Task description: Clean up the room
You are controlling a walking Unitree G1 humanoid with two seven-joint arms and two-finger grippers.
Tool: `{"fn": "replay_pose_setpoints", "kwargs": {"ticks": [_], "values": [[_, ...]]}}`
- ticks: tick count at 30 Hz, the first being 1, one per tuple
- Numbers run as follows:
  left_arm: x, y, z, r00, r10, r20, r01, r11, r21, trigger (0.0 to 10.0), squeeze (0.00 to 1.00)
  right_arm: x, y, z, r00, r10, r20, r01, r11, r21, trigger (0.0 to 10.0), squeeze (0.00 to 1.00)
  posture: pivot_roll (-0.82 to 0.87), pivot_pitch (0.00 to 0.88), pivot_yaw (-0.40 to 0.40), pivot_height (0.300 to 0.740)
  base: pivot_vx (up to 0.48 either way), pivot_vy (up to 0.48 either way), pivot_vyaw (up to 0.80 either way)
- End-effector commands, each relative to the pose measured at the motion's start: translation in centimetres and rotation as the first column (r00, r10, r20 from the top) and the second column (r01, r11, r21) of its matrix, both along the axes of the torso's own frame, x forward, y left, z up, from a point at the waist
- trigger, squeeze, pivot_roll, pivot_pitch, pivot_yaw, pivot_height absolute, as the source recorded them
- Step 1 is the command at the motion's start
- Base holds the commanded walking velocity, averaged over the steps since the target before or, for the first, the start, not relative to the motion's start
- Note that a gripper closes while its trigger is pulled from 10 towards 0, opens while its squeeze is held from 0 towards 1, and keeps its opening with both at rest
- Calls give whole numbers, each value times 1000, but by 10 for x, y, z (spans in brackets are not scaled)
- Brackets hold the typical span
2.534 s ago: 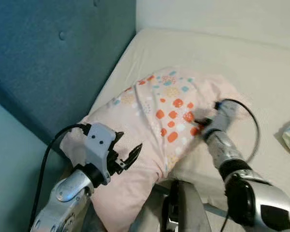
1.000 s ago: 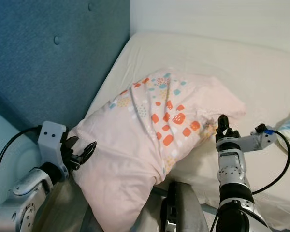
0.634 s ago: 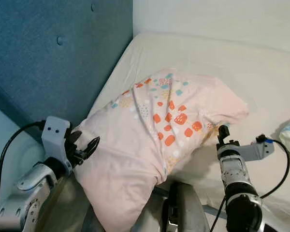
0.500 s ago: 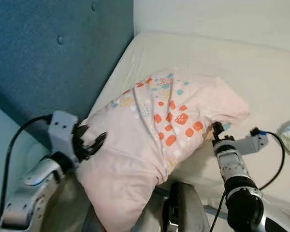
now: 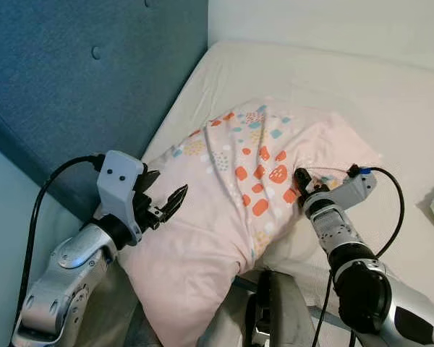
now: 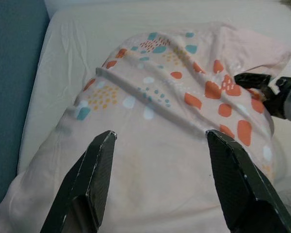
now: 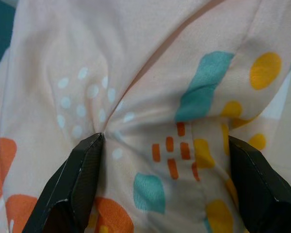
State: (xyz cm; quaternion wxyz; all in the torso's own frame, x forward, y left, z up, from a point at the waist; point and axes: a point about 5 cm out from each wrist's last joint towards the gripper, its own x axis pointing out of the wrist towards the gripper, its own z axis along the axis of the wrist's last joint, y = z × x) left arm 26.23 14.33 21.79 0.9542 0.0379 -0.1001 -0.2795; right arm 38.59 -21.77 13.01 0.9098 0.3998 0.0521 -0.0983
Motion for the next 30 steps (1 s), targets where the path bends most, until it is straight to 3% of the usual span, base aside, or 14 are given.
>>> {"fn": "replay_pose_setpoints", "kwargs": {"ticks": [1, 6, 7, 14, 18, 19, 21, 22, 23, 24, 26, 27, 29, 30], "values": [[-4, -1, -5, 1000, -3, -19, 4, 1000, 20, 10000, 0, -2, 13, -12, 997, 50, -63, -50, 999, -1, 10000, 0, 247, 393, 6, 610, 0, 0, 0], [-5, -2, -4, 1000, 2, -19, -2, 1000, 30, 10000, 0, -6, 7, -18, 996, 8, -85, -6, 1000, 19, 9647, 0, 250, 395, 7, 610, 0, 0, 0], [-4, -1, -4, 1000, 8, -19, -7, 999, 34, 10000, 0, -7, 4, -20, 996, -8, -87, 11, 999, 33, 0, 0, 251, 395, 9, 610, 0, 0, 0], [-5, -4, -5, 999, 6, -36, -4, 999, 45, 10000, 0, -11, -9, -22, 994, -57, -88, 61, 998, 35, 0, 0, 250, 387, 22, 610, 0, 0, 0], [-15, 3, -28, 984, -10, -178, 19, 999, 50, 10000, 0, -12, -12, -22, 994, -68, -88, 71, 997, 33, 0, 0, 247, 381, 23, 610, 0, 0, 0], [-17, 10, -42, 959, 2, -284, 0, 1000, 7, 10000, 0, -13, -12, -22, 994, -68, -88, 71, 997, 33, 0, 0, 242, 380, 20, 610, 0, 0, 0], [-19, 18, -52, 942, 25, -335, -29, 1000, -9, 10000, 0, -13, -12, -23, 994, -68, -89, 72, 997, 33, 0, 0, 234, 380, 17, 610, 0, 0, 0], [-21, 30, -67, 898, 56, -436, -84, 995, -44, 10000, 1000, -13, -12, -23, 994, -68, -88, 71, 997, 34, 0, 0, 231, 379, 15, 610, 0, 0, 0], [-23, 40, -77, 863, 89, -497, -140, 988, -67, 10000, 1000, -13, -12, -23, 994, -67, -88, 70, 997, 36, 0, 0, 231, 379, 15, 610, 0, 0, 0], [-23, 40, -77, 863, 89, -497, -140, 988, -67, 10000, 1000, -13, -12, -23, 994, -67, -88, 70, 997, 36, 0, 0, 231, 379, 15, 610, 0, 0, 0], [-31, 60, -97, 737, 35, -675, -224, 955, -195, 10000, 1000, -13, -10, -24, 994, -62, -86, 65, 997, 39, 0, 0, 208, 373, 6, 610, 0, 0, 0], [-31, 60, -97, 737, 35, -675, -224, 955, -195, 10000, 1000, -13, -10, -24, 994, -62, -86, 65, 997, 39, 0, 0, 208, 373, 6, 610, 0, 0, 0], [-40, 86, -114, 628, -49, -777, -355, 870, -341, 10000, 1000, -13, -10, -25, 995, -60, -85, 64, 997, 43, 0, 0, 199, 374, -2, 610, 0, 0, 0], [-40, 86, -114, 628, -49, -777, -355, 870, -341, 10000, 1000, -13, -10, -25, 995, -60, -85, 64, 997, 43, 0, 0, 199, 374, -2, 610, 0, 0, 0]]}}
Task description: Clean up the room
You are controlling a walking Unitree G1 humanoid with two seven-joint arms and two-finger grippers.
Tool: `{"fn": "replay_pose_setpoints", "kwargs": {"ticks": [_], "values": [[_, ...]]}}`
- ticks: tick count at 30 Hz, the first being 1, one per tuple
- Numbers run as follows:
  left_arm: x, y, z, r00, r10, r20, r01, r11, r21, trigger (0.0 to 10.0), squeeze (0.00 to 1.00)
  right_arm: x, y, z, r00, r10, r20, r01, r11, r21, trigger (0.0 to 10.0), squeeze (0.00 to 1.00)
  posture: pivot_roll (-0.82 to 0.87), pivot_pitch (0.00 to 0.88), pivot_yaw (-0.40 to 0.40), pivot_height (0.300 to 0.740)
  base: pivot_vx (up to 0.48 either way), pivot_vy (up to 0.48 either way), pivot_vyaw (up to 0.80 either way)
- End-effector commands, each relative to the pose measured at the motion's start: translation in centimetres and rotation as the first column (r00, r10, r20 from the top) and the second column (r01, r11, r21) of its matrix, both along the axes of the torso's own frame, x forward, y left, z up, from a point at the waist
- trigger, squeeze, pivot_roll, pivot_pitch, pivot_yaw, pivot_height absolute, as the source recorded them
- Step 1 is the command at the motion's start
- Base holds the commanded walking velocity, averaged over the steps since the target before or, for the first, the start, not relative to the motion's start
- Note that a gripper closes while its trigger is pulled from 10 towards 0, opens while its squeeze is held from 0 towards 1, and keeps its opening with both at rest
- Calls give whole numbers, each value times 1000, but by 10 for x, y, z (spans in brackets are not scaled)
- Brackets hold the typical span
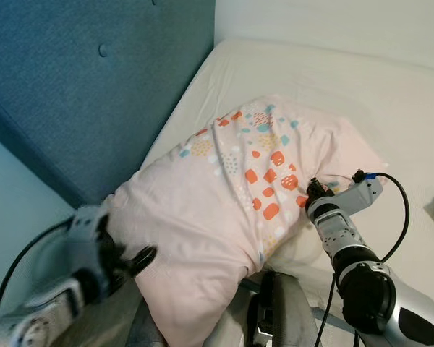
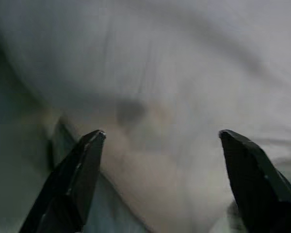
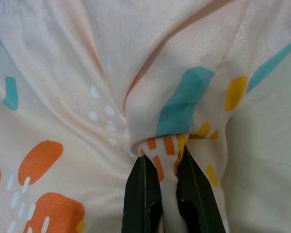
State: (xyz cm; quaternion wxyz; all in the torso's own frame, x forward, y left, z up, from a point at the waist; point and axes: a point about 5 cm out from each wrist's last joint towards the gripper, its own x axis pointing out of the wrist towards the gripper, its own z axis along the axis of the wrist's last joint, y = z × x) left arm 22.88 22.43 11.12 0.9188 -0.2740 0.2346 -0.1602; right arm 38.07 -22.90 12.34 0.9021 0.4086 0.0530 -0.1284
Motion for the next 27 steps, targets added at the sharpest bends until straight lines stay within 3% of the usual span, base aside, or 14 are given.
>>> {"fn": "replay_pose_setpoints", "kwargs": {"ticks": [1, 3, 4, 6, 7, 11, 12, 14, 18, 20, 23, 24, 26, 27], "values": [[-7, 5, -8, 998, 15, -54, -18, 998, -52, 10000, 1000, -8, 1, -18, 998, -4, -58, 6, 1000, 28, 0, 0, 199, 374, -2, 610, 0, 0, 0], [-12, 27, -27, 977, 146, -156, -178, 961, -214, 10000, 1000, -8, 0, -17, 998, -3, -56, 5, 1000, 29, 0, 0, 187, 381, -23, 610, 0, 0, 0], [-12, 27, -27, 977, 146, -156, -178, 961, -214, 10000, 1000, -8, 0, -17, 998, -3, -56, 5, 1000, 29, 0, 0, 187, 381, -23, 610, 0, 0, 0], [-14, 35, -43, 946, 258, -197, -311, 897, -314, 10000, 1000, -8, -1, -16, 999, -3, -53, 5, 1000, 29, 0, 0, 178, 386, -27, 610, 0, 0, 0], [-14, 35, -43, 946, 258, -197, -311, 897, -314, 10000, 1000, -8, -1, -16, 999, -3, -53, 5, 1000, 29, 0, 0, 178, 386, -27, 610, 0, 0, 0], [-10, 28, -49, 935, 305, -181, -354, 839, -413, 10000, 1000, -8, -3, -15, 999, -7, -50, 8, 999, 31, 0, 0, 157, 390, -41, 610, 0, 0, 0], [-6, 20, -49, 935, 309, -176, -355, 811, -464, 10000, 1000, -8, -4, -15, 999, -7, -49, 9, 999, 31, 0, 0, 149, 393, -47, 610, 0, 0, 0], [1, -2, -55, 952, 264, -157, -307, 836, -454, 10000, 1000, -7, -4, -14, 999, -7, -45, 9, 999, 32, 0, 0, 139, 394, -51, 610, 0, 0, 0], [3, -10, -59, 957, 242, -160, -289, 848, -445, 10000, 1000, -7, -4, -13, 999, -7, -42, 8, 999, 34, 0, 0, 139, 394, -51, 610, 0, 0, 0], [14, -20, -61, 947, 285, -147, -320, 802, -504, 10000, 1000, -7, -3, -13, 999, -3, -36, 4, 999, 42, 0, 0, 109, 394, -52, 610, 0, 0, 0], [14, -20, -61, 947, 285, -147, -320, 802, -504, 10000, 1000, -7, -3, -13, 999, -3, -36, 4, 999, 42, 0, 0, 109, 394, -52, 610, 0, 0, 0], [21, -28, -59, 946, 293, -137, -319, 774, -548, 10000, 1000, -7, -2, -13, 999, 2, -34, 0, 999, 43, 0, 0, 108, 392, -51, 610, 0, 0, 0], [21, -28, -59, 946, 293, -137, -319, 774, -548, 10000, 1000, -7, -2, -13, 999, 2, -34, 0, 999, 43, 0, 0, 108, 392, -51, 610, 0, 0, 0], [35, -56, -51, 961, 252, -111, -266, 747, -610, 10000, 1000, -7, -2, -14, 999, 4, -32, -3, 999, 44, 0, 0, 109, 393, -49, 610, 0, 0, 0]]}}
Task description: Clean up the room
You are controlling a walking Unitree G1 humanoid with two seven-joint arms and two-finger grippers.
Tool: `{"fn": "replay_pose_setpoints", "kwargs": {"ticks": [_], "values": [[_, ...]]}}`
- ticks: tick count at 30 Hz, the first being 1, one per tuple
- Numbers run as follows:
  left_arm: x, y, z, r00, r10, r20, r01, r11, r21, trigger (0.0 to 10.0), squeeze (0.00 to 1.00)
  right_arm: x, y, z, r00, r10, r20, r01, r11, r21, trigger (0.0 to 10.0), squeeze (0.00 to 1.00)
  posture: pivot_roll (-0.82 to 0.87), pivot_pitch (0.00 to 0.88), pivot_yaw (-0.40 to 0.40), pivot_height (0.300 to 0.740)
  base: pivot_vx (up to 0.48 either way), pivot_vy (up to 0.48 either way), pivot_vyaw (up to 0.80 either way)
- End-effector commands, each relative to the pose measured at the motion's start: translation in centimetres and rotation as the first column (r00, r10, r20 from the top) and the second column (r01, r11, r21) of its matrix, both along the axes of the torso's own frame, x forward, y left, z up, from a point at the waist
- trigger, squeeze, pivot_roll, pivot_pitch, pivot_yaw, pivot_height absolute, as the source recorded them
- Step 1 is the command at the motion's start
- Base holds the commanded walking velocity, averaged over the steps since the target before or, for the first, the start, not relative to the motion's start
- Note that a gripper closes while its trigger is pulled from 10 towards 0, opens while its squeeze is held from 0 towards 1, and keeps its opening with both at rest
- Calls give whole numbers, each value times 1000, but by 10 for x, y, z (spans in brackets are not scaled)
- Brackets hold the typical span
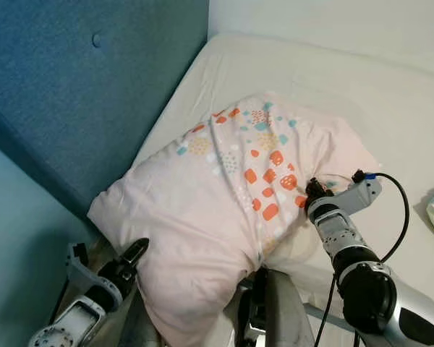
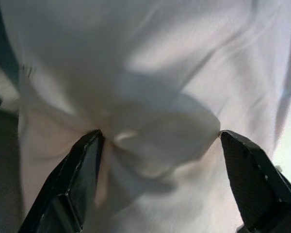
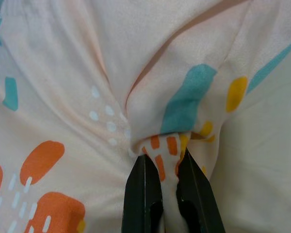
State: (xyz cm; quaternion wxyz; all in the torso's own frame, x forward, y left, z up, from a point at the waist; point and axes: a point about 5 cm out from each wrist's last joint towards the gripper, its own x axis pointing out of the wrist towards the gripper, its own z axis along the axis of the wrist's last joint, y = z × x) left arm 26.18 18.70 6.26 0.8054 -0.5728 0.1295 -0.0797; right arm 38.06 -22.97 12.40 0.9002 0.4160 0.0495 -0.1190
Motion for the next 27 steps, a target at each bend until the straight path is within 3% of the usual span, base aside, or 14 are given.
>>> {"fn": "replay_pose_setpoints", "kwargs": {"ticks": [1, 6, 7, 9, 10, 11, 12, 15, 24, 26, 27], "values": [[6, -26, 1, 999, -48, 12, 49, 997, -64, 10000, 1000, -7, -2, -15, 999, -9, -49, 10, 1000, 29, 0, 0, 109, 393, -49, 610, 0, 0, 0], [12, -35, 9, 999, -2, 44, 8, 992, -124, 10000, 1000, -8, -3, -16, 999, -12, -50, 14, 999, 32, 0, 0, 114, 388, -42, 610, 0, 0, 0], [14, -38, 12, 998, 5, 61, 3, 993, -121, 10000, 506, -8, -2, -16, 999, -13, -51, 15, 999, 33, 0, 0, 118, 388, -39, 610, 0, 0, 0], [15, -40, 14, 997, 6, 71, 2, 993, -115, 10000, 506, -8, -2, -17, 999, -13, -52, 15, 999, 34, 0, 0, 118, 388, -39, 610, 0, 0, 0], [17, -43, 17, 996, -3, 85, 10, 997, -76, 8392, 78, -9, -2, -17, 999, -14, -52, 15, 999, 34, 0, 0, 119, 389, -36, 610, 0, 0, 0], [17, -43, 17, 996, -3, 85, 10, 997, -76, 8392, 78, -9, -2, -17, 999, -14, -52, 15, 999, 34, 0, 0, 119, 389, -36, 610, 0, 0, 0], [18, -50, 19, 994, -44, 96, 46, 999, -19, 0, 0, -9, -2, -17, 999, -14, -52, 16, 999, 35, 0, 0, 122, 387, -35, 610, 0, 0, 0], [22, -54, 22, 992, -75, 103, 67, 994, 83, 0, 0, -9, -2, -18, 998, -15, -53, 17, 999, 37, 0, 0, 127, 388, -34, 610, 0, 0, 0], [25, -50, 24, 988, -72, 133, 51, 987, 154, 0, 0, -9, -2, -19, 998, -16, -53, 18, 999, 38, 0, 0, 130, 388, -32, 610, 0, 0, 0], [26, -49, 30, 979, -102, 176, 46, 954, 298, 0, 0, -9, -3, -18, 999, -15, -52, 16, 1000, 24, 0, 0, 139, 389, -26, 610, 0, 0, 0], [26, -49, 30, 979, -102, 176, 46, 954, 298, 0, 0, -9, -3, -18, 999, -15, -52, 16, 1000, 24, 0, 0, 139, 389, -26, 610, 0, 0, 0]]}}
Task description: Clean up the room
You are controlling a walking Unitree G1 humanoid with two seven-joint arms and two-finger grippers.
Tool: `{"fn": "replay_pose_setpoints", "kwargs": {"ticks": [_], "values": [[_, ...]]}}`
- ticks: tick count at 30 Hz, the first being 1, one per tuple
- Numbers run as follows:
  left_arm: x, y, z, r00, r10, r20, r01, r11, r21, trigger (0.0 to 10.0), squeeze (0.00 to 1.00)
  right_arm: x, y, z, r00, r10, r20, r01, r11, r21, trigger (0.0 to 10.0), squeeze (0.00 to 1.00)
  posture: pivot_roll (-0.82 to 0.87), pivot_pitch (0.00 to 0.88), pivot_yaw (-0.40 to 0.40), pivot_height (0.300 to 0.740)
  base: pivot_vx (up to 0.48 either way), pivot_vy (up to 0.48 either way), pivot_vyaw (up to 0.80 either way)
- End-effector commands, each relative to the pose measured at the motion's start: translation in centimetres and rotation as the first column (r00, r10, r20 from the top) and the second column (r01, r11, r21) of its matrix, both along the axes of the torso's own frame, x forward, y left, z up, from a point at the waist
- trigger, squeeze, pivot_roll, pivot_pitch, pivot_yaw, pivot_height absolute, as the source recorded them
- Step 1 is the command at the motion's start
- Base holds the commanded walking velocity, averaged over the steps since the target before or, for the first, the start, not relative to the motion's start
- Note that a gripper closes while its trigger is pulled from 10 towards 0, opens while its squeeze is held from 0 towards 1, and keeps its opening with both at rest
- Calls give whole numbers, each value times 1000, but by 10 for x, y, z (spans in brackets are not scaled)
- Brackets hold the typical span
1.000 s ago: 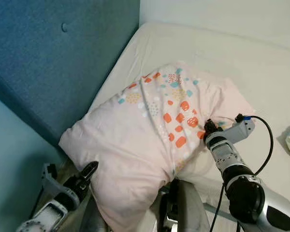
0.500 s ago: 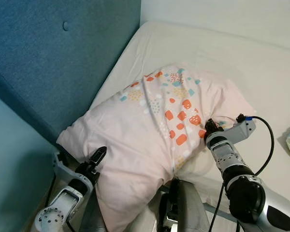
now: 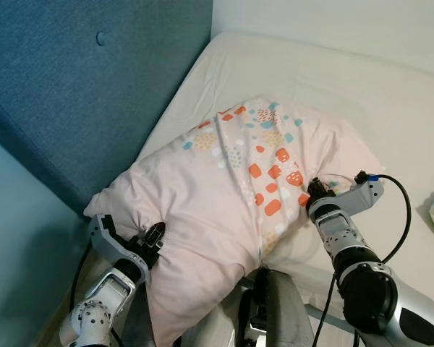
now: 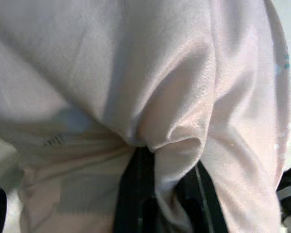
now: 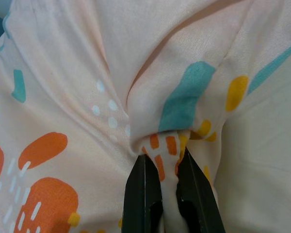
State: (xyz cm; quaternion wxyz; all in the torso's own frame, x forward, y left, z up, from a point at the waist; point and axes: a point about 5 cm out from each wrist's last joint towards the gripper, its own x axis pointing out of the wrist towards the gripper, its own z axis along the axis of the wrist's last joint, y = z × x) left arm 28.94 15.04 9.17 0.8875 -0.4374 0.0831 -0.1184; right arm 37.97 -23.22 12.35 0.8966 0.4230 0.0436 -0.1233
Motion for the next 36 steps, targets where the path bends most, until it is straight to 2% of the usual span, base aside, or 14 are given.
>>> {"fn": "replay_pose_setpoints", "kwargs": {"ticks": [1, 5, 7, 9, 10, 11, 12, 13, 14, 15, 18, 24, 29, 36], "values": [[-2, -13, 4, 998, -56, 42, 54, 997, 49, 0, 0, -8, -1, -17, 998, 2, -61, -1, 1000, 4, 0, 0, 139, 389, -26, 610, 0, 0, 0], [-2, -24, 22, 984, -114, 135, 95, 985, 141, 0, 0, -2, 0, -5, 999, 28, -45, -30, 998, -49, 0, 0, 144, 391, -21, 610, 0, 0, 0], [-2, -24, 22, 984, -114, 135, 95, 985, 141, 0, 0, -2, 0, -5, 999, 28, -45, -30, 998, -49, 0, 0, 144, 391, -21, 610, 0, 0, 0], [-6, -31, 30, 976, -139, 170, 109, 979, 175, 0, 0, 5, 3, 8, 999, 47, -17, -48, 996, -77, 0, 0, 149, 389, -19, 610, 0, 0, 0], [-11, -43, 38, 965, -161, 208, 119, 973, 198, 0, 0, 14, 8, 28, 997, 72, 28, -69, 992, -101, 0, 0, 151, 387, -22, 610, 0, 0, 0], [-11, -43, 38, 965, -161, 208, 119, 973, 198, 0, 0, 14, 8, 28, 997, 72, 28, -69, 992, -101, 0, 0, 151, 387, -22, 610, 0, 0, 0], [-17, -55, 45, 952, -184, 244, 133, 968, 212, 0, 0, 23, 14, 48, 992, 101, 75, -91, 988, -125, 0, 0, 151, 385, -24, 610, 0, 0, 0], [-17, -55, 45, 952, -184, 244, 133, 968, 212, 0, 0, 23, 14, 48, 992, 101, 75, -91, 988, -125, 0, 0, 151, 385, -24, 610, 0, 0, 0], [-24, -65, 52, 939, -207, 276, 150, 965, 214, 0, 0, 30, 22, 67, 984, 132, 120, -114, 983, -143, 0, 0, 149, 383, -27, 610, 0, 0, 0], [-24, -65, 52, 939, -207, 276, 150, 965, 214, 0, 0, 30, 22, 67, 984, 132, 120, -114, 983, -143, 0, 0, 149, 383, -27, 610, 0, 0, 0], [-41, -83, 67, 894, -281, 349, 209, 951, 229, 0, 0, 41, 49, 103, 949, 234, 210, -195, 962, -191, 0, 0, 148, 379, -31, 610, 0, 0, 0], [-55, -91, 74, 837, -384, 390, 271, 910, 314, 0, 0, 46, 80, 124, 899, 346, 267, -287, 928, -238, 0, 0, 160, 378, -35, 610, 0, 0, 0], [-53, -93, 76, 829, -380, 410, 236, 903, 360, 0, 0, 47, 94, 135, 868, 394, 302, -323, 910, -258, 0, 0, 158, 377, -33, 610, 0, 0, 0], [-27, -91, 85, 829, -307, 467, 69, 885, 460, 0, 0, 49, 92, 159, 841, 386, 379, -303, 916, -262, 0, 0, 150, 365, -28, 610, 0, 0, 0]]}}
